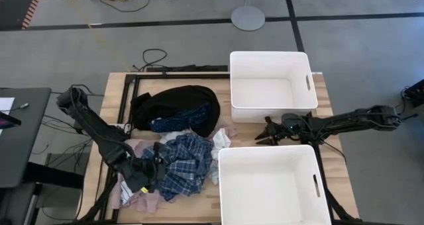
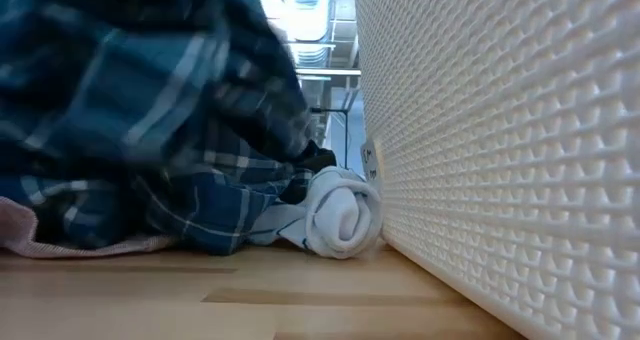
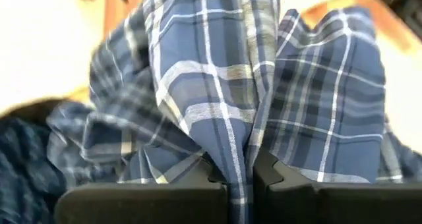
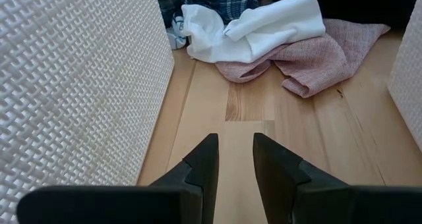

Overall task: Sort clothes
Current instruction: Put the blue checkered pants into the top white laundry bin

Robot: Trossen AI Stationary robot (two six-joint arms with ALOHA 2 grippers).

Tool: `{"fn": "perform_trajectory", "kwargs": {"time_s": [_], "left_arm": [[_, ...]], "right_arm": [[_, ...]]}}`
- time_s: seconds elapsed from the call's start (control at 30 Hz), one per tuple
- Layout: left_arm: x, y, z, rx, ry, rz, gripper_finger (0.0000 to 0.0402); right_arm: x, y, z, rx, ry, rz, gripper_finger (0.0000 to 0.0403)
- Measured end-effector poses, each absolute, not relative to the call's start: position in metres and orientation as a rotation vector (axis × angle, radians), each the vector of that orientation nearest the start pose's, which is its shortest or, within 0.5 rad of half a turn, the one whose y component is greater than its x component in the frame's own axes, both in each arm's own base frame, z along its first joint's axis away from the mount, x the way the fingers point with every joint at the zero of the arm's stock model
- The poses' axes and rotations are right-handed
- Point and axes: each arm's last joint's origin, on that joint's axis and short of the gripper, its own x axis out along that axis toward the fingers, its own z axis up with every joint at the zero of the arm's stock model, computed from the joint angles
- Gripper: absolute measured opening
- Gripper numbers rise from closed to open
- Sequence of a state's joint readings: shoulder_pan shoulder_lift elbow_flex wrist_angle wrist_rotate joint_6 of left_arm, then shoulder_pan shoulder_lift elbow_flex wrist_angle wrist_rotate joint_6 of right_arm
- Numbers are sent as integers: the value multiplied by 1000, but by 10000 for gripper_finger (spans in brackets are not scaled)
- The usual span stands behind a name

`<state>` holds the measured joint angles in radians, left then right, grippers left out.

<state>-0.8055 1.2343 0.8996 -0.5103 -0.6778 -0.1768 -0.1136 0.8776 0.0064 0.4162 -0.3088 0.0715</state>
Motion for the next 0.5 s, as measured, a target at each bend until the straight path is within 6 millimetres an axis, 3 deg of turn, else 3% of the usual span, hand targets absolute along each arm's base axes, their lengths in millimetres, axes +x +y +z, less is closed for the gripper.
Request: {"fn": "perform_trajectory", "kwargs": {"time_s": [0.3,0.5], "left_arm": [[183,-162,346,422,402,-62,1],[176,-153,378,435,319,-40,1]], "right_arm": [[141,-7,116,166,452,176,112],[141,-7,116,166,453,176,112]]}}
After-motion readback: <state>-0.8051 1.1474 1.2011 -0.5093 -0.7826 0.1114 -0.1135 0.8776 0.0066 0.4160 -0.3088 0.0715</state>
